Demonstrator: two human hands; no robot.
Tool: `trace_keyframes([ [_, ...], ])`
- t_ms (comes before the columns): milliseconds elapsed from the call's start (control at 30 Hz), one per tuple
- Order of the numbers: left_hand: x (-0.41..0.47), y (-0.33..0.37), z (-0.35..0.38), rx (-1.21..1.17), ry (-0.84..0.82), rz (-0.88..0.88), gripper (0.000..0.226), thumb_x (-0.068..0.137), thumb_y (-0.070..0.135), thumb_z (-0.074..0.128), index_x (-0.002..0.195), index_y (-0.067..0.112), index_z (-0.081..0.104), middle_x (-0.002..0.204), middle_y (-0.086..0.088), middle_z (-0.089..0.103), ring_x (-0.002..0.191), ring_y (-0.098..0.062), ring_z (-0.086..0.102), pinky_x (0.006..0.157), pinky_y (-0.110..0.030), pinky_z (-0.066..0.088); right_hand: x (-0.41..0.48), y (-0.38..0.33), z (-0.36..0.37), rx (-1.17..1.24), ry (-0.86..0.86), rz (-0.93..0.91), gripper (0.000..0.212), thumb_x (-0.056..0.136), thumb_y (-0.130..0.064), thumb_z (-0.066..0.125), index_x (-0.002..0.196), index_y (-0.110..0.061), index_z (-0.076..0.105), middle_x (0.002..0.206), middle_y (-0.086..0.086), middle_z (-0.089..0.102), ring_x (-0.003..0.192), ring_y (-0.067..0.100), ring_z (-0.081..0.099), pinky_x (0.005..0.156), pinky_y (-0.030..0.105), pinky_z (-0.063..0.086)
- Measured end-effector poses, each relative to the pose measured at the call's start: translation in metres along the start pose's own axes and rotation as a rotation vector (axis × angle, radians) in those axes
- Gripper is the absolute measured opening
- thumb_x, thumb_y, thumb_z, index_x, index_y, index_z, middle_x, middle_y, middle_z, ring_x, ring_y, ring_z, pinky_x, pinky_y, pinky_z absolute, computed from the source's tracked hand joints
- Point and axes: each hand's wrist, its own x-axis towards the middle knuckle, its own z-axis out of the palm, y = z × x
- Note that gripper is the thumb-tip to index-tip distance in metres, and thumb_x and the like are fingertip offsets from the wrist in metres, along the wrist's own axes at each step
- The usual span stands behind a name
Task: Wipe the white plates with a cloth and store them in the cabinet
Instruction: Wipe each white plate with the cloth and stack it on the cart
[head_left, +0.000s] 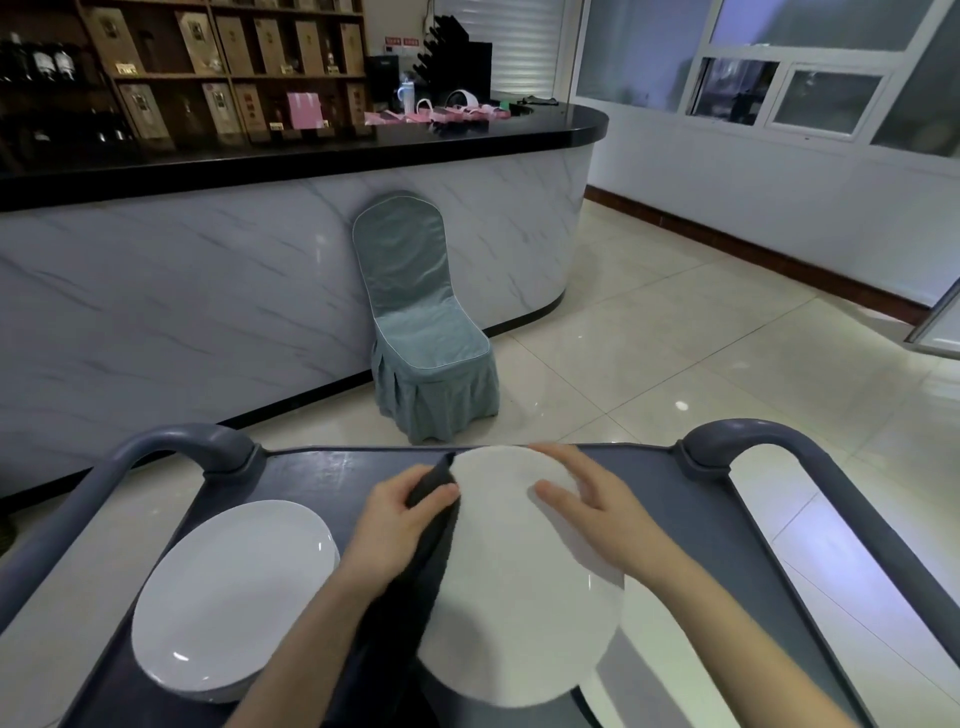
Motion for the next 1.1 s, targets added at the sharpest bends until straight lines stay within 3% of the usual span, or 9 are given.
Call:
trace_keyframes([
  [100, 0.009, 0.011, 0.001, 0.145, -0.109, 0.083, 0.009, 0.088, 0.020, 0.070, 0.083, 0.012, 0.068, 0.078, -0.008, 0.069, 0.067, -0.005, 0.056, 0.063, -0.019, 0.044, 0.004, -0.006, 0.002, -0.055, -0.034, -0.040, 0.030, 0.101, -0.026, 0.056, 0.126, -0.039, 0.063, 0.122, -0.027, 0.065, 0.118, -0.005, 0.056, 0.101, 0.017, 0.042],
  [200, 0.004, 0.003, 0.005, -0.013, -0.082, -0.005, 0.008, 0.091, 0.024, 0.066, 0.085, 0.022, 0.070, 0.078, 0.000, 0.072, 0.069, -0.006, 0.061, 0.067, -0.020, 0.049, -0.001, -0.001, 0.004, 0.009, 0.095, -0.031, 0.028, 0.100, -0.023, 0.057, 0.119, -0.041, 0.068, 0.117, -0.029, 0.067, 0.114, -0.007, 0.058, 0.097, 0.016, 0.044],
  [367, -0.024, -0.029, 0.033, -0.347, 0.350, -0.253, 0.012, 0.092, 0.024, 0.065, 0.085, 0.017, 0.072, 0.081, 0.002, 0.076, 0.073, -0.009, 0.065, 0.067, -0.027, 0.054, -0.013, 0.008, 0.027, 0.376, 0.500, 0.084, 0.033, 0.098, -0.012, 0.056, 0.105, -0.041, 0.073, 0.107, -0.022, 0.073, 0.102, -0.003, 0.066, 0.080, 0.011, 0.048],
  [433, -0.027, -0.031, 0.035, -0.358, 0.376, -0.283, 0.012, 0.092, 0.023, 0.066, 0.084, 0.015, 0.071, 0.081, -0.002, 0.075, 0.071, -0.011, 0.064, 0.068, -0.028, 0.054, -0.018, 0.011, 0.032, 0.431, 0.504, 0.141, 0.033, 0.099, -0.012, 0.055, 0.104, -0.040, 0.072, 0.106, -0.020, 0.073, 0.101, -0.001, 0.066, 0.080, 0.016, 0.049],
  [567, -0.015, -0.022, 0.019, -0.180, 0.205, -0.146, 0.010, 0.091, 0.022, 0.068, 0.083, 0.015, 0.069, 0.077, 0.002, 0.074, 0.069, -0.006, 0.063, 0.060, -0.015, 0.050, -0.022, 0.010, 0.018, 0.237, 0.346, 0.031, 0.035, 0.100, -0.013, 0.053, 0.111, -0.042, 0.069, 0.110, -0.024, 0.071, 0.103, -0.008, 0.063, 0.085, 0.014, 0.046],
  [733, 0.005, -0.009, 0.005, 0.102, -0.161, 0.047, 0.012, 0.088, 0.023, 0.070, 0.078, 0.027, 0.065, 0.074, 0.007, 0.067, 0.067, -0.001, 0.058, 0.063, -0.015, 0.046, -0.016, 0.001, 0.010, 0.098, 0.092, -0.024, 0.036, 0.099, -0.015, 0.058, 0.106, -0.048, 0.067, 0.110, -0.033, 0.068, 0.106, -0.013, 0.060, 0.085, 0.002, 0.040],
  [800, 0.006, -0.010, 0.008, 0.081, -0.180, 0.051, 0.009, 0.089, 0.025, 0.069, 0.081, 0.028, 0.067, 0.077, 0.007, 0.069, 0.070, -0.001, 0.060, 0.065, -0.015, 0.048, -0.014, 0.000, 0.004, 0.117, 0.101, -0.020, 0.035, 0.098, -0.015, 0.060, 0.104, -0.048, 0.069, 0.108, -0.033, 0.069, 0.105, -0.013, 0.061, 0.086, 0.003, 0.041],
  [1000, -0.006, -0.026, 0.040, -0.203, 0.351, -0.186, 0.018, 0.090, 0.028, 0.067, 0.077, 0.017, 0.069, 0.074, 0.002, 0.072, 0.071, -0.014, 0.059, 0.069, -0.034, 0.051, -0.018, 0.005, 0.024, 0.291, 0.532, 0.049, 0.030, 0.098, -0.010, 0.057, 0.114, -0.029, 0.072, 0.110, -0.022, 0.072, 0.105, -0.008, 0.062, 0.087, 0.006, 0.044],
  [1100, -0.024, -0.034, 0.069, -0.448, 0.529, -0.406, 0.015, 0.091, 0.027, 0.068, 0.078, 0.018, 0.067, 0.083, -0.002, 0.072, 0.081, -0.021, 0.063, 0.078, -0.036, 0.054, -0.028, 0.008, 0.054, 0.441, 0.801, 0.193, 0.033, 0.101, -0.015, 0.051, 0.108, -0.042, 0.069, 0.106, -0.030, 0.069, 0.100, -0.013, 0.060, 0.080, 0.010, 0.046],
])
